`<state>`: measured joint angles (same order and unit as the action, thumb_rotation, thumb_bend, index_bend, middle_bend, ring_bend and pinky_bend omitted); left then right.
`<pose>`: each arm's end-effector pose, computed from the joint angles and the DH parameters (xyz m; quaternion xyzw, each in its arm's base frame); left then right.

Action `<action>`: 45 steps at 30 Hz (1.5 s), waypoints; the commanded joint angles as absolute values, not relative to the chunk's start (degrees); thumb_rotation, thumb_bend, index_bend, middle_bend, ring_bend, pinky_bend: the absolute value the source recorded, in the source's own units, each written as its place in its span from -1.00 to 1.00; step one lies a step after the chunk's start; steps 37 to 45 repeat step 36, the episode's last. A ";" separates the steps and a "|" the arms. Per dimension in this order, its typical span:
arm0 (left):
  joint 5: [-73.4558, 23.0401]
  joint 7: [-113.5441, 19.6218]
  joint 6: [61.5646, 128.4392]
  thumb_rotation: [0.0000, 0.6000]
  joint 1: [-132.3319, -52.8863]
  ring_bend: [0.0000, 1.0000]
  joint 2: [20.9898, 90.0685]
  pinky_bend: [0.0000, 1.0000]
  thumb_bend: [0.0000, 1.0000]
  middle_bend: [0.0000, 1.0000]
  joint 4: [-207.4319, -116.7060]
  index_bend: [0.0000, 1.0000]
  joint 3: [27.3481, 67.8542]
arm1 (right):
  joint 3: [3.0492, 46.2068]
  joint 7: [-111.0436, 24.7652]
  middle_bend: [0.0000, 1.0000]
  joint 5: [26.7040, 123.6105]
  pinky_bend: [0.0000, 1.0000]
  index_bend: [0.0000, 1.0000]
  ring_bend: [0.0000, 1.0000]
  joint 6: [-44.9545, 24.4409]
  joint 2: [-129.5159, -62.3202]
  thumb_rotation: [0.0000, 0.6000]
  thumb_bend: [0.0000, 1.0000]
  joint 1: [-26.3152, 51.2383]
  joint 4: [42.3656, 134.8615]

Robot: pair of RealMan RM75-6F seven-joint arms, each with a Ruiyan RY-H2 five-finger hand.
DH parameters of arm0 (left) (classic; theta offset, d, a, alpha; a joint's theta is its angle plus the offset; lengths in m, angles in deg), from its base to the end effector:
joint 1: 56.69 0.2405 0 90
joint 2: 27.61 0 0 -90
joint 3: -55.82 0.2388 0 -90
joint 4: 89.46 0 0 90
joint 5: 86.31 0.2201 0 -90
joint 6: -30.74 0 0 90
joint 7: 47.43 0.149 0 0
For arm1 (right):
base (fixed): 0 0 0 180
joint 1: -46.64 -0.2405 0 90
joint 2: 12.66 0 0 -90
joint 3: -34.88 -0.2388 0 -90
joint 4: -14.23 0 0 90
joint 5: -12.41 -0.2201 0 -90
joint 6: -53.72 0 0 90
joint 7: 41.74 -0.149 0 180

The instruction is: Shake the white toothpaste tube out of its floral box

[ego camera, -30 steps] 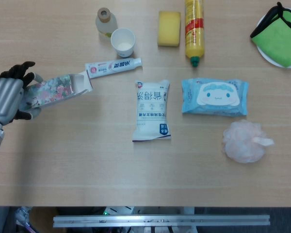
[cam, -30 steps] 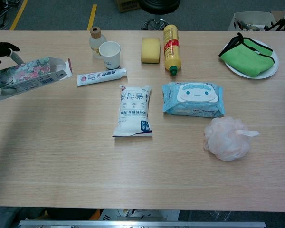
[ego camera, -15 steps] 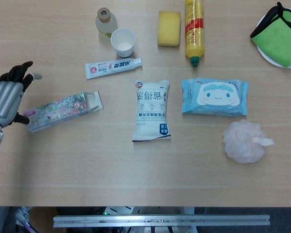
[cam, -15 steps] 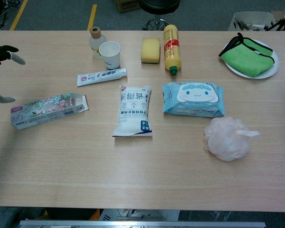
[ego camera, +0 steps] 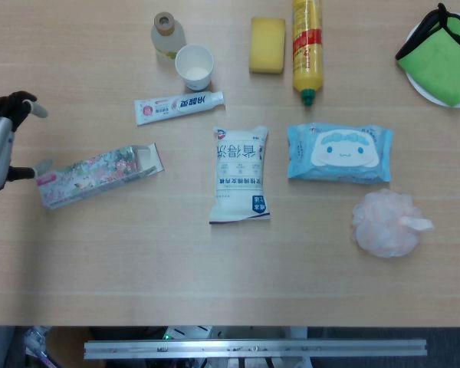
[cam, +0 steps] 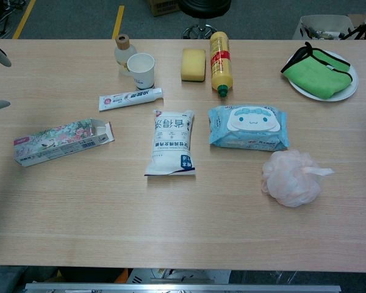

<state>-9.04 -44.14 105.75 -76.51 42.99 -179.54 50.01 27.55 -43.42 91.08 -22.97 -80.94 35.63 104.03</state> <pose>-0.2595 0.2698 0.1009 -0.6237 -0.3901 -0.4082 0.5405 -0.2965 -0.2344 0.1223 0.5754 -0.4273 0.4003 0.5710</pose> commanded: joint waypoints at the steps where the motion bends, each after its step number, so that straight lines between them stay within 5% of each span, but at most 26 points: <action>1: -7.13 -41.30 109.46 1.00 -74.57 -0.38 45.27 -0.19 -0.81 -0.36 -176.56 -0.19 50.43 | 28.45 -40.97 -0.43 92.22 -0.26 -0.39 -0.72 -23.72 -79.44 1.00 -0.89 36.11 106.31; 19: -4.26 -41.83 115.96 1.00 -67.91 -0.35 48.70 -0.14 -0.81 -0.26 -166.80 -0.18 53.75 | 33.08 -28.86 -0.43 95.05 -0.26 -0.39 -0.72 -30.85 -73.51 1.00 -0.89 42.35 118.22; 45: -5.29 -43.93 114.61 1.00 -66.70 -0.35 48.40 -0.13 -0.81 -0.24 -164.95 -0.18 52.58 | 32.20 -27.36 -0.43 93.66 -0.26 -0.39 -0.72 -28.25 -74.00 1.00 -0.89 41.18 119.15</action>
